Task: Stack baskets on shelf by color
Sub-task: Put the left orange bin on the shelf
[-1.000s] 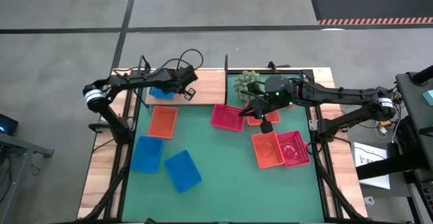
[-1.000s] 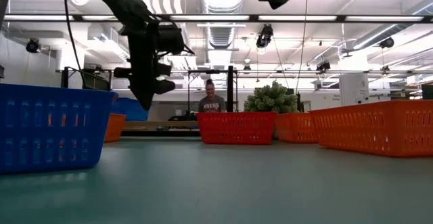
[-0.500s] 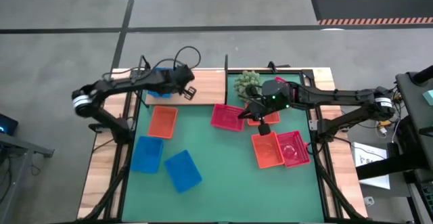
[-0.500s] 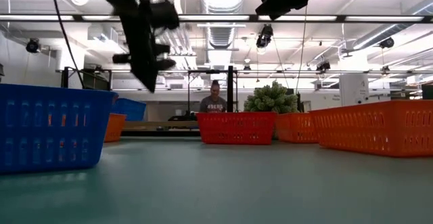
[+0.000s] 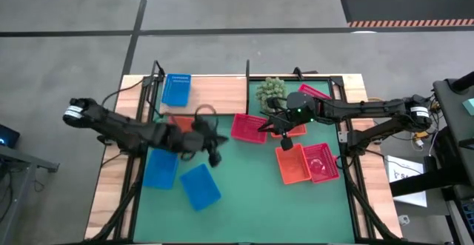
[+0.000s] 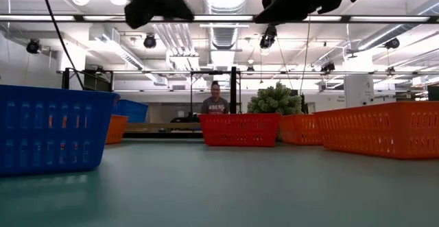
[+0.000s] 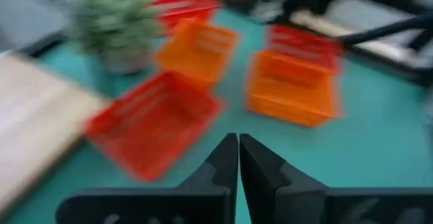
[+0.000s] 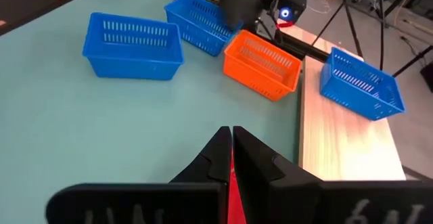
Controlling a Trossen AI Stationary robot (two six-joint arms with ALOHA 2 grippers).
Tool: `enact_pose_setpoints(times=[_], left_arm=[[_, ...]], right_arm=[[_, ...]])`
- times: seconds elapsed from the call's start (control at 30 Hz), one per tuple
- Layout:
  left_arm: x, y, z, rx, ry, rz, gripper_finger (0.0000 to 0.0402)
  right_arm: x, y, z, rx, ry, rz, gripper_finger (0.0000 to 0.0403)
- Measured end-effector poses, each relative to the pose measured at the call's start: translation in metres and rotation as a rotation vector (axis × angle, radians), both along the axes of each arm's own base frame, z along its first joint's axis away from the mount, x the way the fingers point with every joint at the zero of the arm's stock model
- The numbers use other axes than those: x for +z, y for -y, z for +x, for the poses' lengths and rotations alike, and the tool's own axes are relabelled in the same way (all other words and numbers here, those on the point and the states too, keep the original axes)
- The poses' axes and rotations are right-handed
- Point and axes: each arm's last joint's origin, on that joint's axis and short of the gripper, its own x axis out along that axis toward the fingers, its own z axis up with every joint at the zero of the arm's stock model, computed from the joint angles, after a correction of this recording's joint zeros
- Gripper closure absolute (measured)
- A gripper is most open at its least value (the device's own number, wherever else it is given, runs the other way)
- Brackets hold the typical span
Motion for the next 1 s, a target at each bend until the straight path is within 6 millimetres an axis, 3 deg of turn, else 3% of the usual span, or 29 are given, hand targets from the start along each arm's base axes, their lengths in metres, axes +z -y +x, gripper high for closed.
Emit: enact_pose_setpoints(times=[0.13,0.27,0.63,1.0], left_arm=[[-0.007,0.028,0.002,-0.090,0.050,-0.020,0.0402],[-0.010,0.041,0.005,-0.088,0.055,-0.094,0.0402],[-0.022,0.044,-0.008,-0.034,-0.153,-0.372,0.0402],[-0.022,0.057,-0.017,-0.138,-0.289,-0.507,0.0402]], right_arm=[[0.001,0.000,0.000,0.003,0.007,-0.005,0.0394],[0.001,0.000,0.001,0.009,0.014,-0.018,0.0394],[0.000,0.000,0.000,-0.029,-0.009,0.062,0.0389],[-0.003,0.000,0.003,-0.061,-0.033,0.126,0.0335]])
